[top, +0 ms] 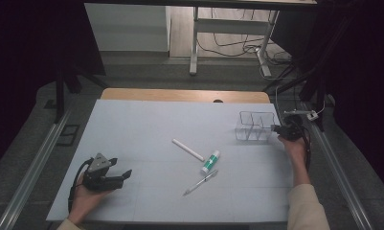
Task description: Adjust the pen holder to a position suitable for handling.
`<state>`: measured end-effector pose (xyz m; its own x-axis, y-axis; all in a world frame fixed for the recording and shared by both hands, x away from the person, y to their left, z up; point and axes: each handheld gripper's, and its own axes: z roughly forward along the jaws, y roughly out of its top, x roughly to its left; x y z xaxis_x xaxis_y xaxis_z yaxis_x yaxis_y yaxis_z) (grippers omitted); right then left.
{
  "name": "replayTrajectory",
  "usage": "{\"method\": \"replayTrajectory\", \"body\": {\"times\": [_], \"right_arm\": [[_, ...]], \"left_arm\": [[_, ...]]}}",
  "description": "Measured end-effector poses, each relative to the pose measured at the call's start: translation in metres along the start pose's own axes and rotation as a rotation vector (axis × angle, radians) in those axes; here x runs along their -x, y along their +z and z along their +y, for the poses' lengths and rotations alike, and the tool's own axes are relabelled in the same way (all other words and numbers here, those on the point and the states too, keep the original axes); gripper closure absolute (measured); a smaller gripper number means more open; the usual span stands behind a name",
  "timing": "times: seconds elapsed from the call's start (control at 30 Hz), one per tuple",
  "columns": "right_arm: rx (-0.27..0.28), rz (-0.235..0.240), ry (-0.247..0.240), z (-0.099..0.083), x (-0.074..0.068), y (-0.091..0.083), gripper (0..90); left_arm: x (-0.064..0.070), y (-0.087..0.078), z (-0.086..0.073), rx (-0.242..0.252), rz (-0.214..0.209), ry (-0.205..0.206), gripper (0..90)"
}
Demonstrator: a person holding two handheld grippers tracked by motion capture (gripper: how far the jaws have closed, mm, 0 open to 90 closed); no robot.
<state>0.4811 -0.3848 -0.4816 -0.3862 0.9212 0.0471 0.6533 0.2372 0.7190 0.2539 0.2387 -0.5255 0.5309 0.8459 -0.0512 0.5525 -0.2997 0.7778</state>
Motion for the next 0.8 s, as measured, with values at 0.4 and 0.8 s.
{"method": "replayTrajectory", "body": {"times": [0.4, 0.8], "right_arm": [[0.008, 0.018, 0.002, 0.0, -0.002, 0.0, 88.9], [0.013, 0.038, -0.011, 0.001, -0.011, 0.004, 88.9]], "left_arm": [[0.0, 0.0, 0.0, 0.001, -0.006, -0.004, 25.1], [-0.001, 0.0, 0.0, 0.003, -0.011, -0.01, 25.1]]}}
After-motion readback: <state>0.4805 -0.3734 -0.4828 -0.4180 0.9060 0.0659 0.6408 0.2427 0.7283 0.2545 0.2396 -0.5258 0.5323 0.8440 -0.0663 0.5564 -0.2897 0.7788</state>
